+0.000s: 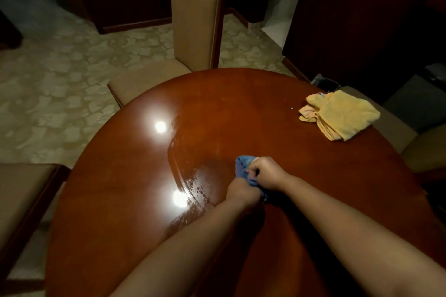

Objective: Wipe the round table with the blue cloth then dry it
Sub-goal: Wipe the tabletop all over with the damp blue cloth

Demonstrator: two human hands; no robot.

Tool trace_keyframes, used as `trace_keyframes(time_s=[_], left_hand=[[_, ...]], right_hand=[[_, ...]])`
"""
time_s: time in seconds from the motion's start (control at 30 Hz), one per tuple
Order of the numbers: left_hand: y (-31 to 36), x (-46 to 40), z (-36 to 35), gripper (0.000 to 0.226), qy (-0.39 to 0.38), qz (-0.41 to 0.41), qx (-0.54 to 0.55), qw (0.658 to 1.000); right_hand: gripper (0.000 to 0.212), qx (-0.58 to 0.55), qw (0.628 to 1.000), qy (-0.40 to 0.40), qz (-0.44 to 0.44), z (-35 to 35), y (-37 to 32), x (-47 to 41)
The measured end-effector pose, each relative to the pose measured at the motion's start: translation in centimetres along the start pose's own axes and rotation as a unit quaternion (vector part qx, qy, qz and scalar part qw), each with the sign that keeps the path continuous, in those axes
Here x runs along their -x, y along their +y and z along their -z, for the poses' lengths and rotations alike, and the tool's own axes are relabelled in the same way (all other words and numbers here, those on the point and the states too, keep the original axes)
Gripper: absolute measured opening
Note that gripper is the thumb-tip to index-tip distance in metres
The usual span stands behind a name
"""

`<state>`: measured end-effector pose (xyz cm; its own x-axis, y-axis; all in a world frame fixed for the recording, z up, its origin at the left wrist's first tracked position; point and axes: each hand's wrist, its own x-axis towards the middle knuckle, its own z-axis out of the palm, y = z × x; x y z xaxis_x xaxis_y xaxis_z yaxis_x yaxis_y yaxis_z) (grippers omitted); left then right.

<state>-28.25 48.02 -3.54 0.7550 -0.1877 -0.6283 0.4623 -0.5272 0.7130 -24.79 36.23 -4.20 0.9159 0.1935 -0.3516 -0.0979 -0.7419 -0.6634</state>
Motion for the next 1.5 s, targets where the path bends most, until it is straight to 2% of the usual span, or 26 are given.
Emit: trace_keyframes(time_s=[0.07, 0.17, 0.27, 0.33, 0.37, 0.43, 0.47, 0.53, 0.6, 0.67, 0.73, 0.77, 0.9, 0.97, 1.07, 1.17, 1.23, 1.3, 1.4, 1.5], left_hand=[[-0.2, 0.8, -0.1, 0.030, -0.006, 0.002, -0.016, 1.000], [-0.6, 1.7, 0.3, 0.011, -0.034, -0.007, -0.077, 0.996], [-1.3, 2.0, 2.2, 0.027, -0.061, 0.009, -0.152, 0.987], [-1.4, 2.3, 3.9, 0.019, -0.033, 0.015, -0.197, 0.980], [-1.5, 2.4, 4.7, 0.018, -0.007, 0.008, -0.214, 0.977], [-1.8, 2.2, 5.8, 0.030, 0.047, -0.008, -0.200, 0.979], [-2.1, 2.0, 6.1, 0.035, 0.070, -0.018, -0.177, 0.982], [-2.6, 1.9, 6.3, 0.032, 0.087, -0.050, -0.146, 0.984], [-2.9, 1.9, 5.9, 0.003, 0.075, -0.080, -0.134, 0.985], [-3.2, 1.6, 5.1, 0.016, 0.060, -0.094, -0.148, 0.983], [-3.2, 1.6, 4.5, 0.009, 0.058, -0.112, -0.187, 0.974], [-3.2, 1.7, 4.2, 0.014, 0.062, -0.112, -0.201, 0.971], [-3.1, 1.0, 4.4, 0.030, 0.116, -0.104, -0.200, 0.967], [-3.1, 0.6, 5.1, 0.022, 0.134, -0.096, -0.183, 0.969], [-3.6, 0.2, 6.1, 0.010, 0.142, -0.085, -0.172, 0.971], [-4.0, 0.5, 6.2, 0.016, 0.105, -0.063, -0.213, 0.969], [-4.1, 0.3, 5.9, 0.031, 0.092, -0.059, -0.240, 0.965], [-3.7, 0.1, 6.0, 0.035, 0.102, -0.065, -0.254, 0.960], [-3.6, -0.1, 6.6, 0.031, 0.138, -0.047, -0.244, 0.959], [-3.0, 0.9, 7.9, 0.015, 0.160, -0.013, -0.251, 0.955]], right_hand=[[0.037, -0.002, 1.000, 0.020, -0.004, -0.2, 0.2, 0.9], [0.050, -0.066, 0.996, 0.062, 0.010, -0.9, 1.0, 2.4], [0.052, -0.159, 0.971, 0.179, -0.014, -2.0, 1.6, 3.6], [0.034, -0.077, 0.980, 0.184, -0.020, -2.2, 1.0, 4.3], [0.035, 0.003, 0.989, 0.146, -0.009, -2.4, 0.9, 4.4], [0.054, 0.140, 0.988, 0.064, 0.002, -3.1, 1.2, 4.4], [0.060, 0.185, 0.981, 0.052, 0.001, -3.5, 1.4, 4.2], [0.064, 0.232, 0.971, 0.063, 0.004, -4.3, 1.7, 4.1], [0.070, 0.242, 0.968, 0.063, 0.008, -4.6, 2.0, 4.5], [0.079, 0.264, 0.962, 0.070, 0.012, -4.3, 2.4, 5.1], [0.091, 0.289, 0.954, 0.077, 0.009, -4.2, 2.8, 5.8], [0.094, 0.292, 0.953, 0.079, 0.003, -4.3, 2.8, 6.0], [0.082, 0.230, 0.962, 0.145, -0.017, -5.3, 1.7, 4.9], [0.067, 0.217, 0.962, 0.163, -0.012, -5.8, 0.9, 4.1], [0.051, 0.244, 0.958, 0.149, 0.032, -7.2, 0.9, 4.3], [0.055, 0.288, 0.941, 0.162, 0.068, -7.5, 1.5, 5.7], [0.061, 0.287, 0.945, 0.147, 0.054, -7.1, 1.4, 5.8], [0.059, 0.277, 0.949, 0.144, 0.045, -6.9, 1.4, 4.9], [0.064, 0.262, 0.950, 0.168, 0.026, -6.8, 0.7, 2.9], [0.056, 0.235, 0.959, 0.158, 0.003, -7.8, -0.8, 1.9]])
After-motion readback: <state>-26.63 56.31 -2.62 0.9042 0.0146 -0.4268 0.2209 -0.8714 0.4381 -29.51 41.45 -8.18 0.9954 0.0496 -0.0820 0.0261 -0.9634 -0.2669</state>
